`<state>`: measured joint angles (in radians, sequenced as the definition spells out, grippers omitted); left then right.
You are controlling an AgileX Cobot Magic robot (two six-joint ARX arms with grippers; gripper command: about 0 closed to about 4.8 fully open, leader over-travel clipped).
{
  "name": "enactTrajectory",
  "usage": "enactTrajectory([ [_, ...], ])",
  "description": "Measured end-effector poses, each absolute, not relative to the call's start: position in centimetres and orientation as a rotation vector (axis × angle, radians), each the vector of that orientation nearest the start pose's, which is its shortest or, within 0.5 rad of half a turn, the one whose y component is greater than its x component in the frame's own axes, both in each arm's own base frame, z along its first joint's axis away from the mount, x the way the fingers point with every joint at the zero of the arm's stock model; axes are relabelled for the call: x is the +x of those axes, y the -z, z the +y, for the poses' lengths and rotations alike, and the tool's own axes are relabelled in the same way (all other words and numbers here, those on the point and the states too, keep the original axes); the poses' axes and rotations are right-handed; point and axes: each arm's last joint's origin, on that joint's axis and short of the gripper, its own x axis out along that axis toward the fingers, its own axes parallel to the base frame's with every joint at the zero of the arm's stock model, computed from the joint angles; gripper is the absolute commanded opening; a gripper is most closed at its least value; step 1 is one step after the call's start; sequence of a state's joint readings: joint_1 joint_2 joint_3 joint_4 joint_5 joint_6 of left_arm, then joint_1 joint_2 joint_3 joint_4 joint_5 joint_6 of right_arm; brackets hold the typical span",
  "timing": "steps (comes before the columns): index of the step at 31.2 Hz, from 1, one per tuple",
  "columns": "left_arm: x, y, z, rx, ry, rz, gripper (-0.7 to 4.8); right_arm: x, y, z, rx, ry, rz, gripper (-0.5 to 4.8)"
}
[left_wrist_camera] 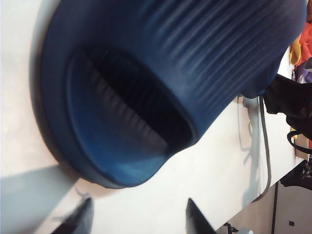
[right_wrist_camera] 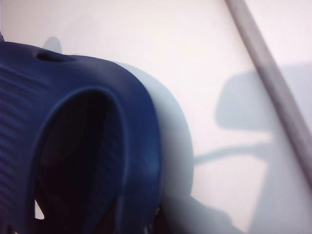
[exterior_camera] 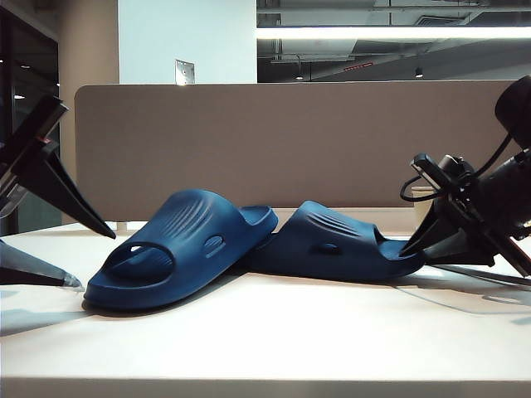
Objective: Interlock the pair of blue slippers on the table with their fronts facing up.
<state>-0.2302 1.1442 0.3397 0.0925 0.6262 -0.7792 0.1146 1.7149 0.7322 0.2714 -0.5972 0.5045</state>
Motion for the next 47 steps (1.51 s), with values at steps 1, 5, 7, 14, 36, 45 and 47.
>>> enactTrajectory([
  [1,18.4,-14.9,-6.1,-0.845,0.499,1.011,2.42,30.9,-13.4,5.2,0.636,-0.493,0.868,0.12],
  [5,18.5,-14.5,-6.1,-0.877,0.467,1.043,2.43,30.9,-13.4,5.2,0.637,-0.493,0.868,0.13],
  [7,18.6,-14.0,-6.1,-0.899,0.427,1.069,2.43,30.9,-13.4,5.2,0.639,-0.498,0.87,0.13],
  [14,19.0,-14.0,-6.0,-0.948,0.368,1.04,2.43,30.9,-13.4,5.3,0.642,-0.506,0.873,0.13],
  [36,19.7,-13.2,-6.2,-0.964,0.333,1.052,2.42,30.9,-13.4,5.3,0.644,-0.508,0.875,0.13],
  [45,19.8,-13.2,-6.2,-0.973,0.321,1.038,2.42,30.8,-13.4,5.8,0.639,-0.521,0.882,0.13],
  [47,19.8,-13.2,-6.2,-0.98,0.318,1.036,2.42,30.8,-13.4,6.0,0.638,-0.523,0.883,0.13],
])
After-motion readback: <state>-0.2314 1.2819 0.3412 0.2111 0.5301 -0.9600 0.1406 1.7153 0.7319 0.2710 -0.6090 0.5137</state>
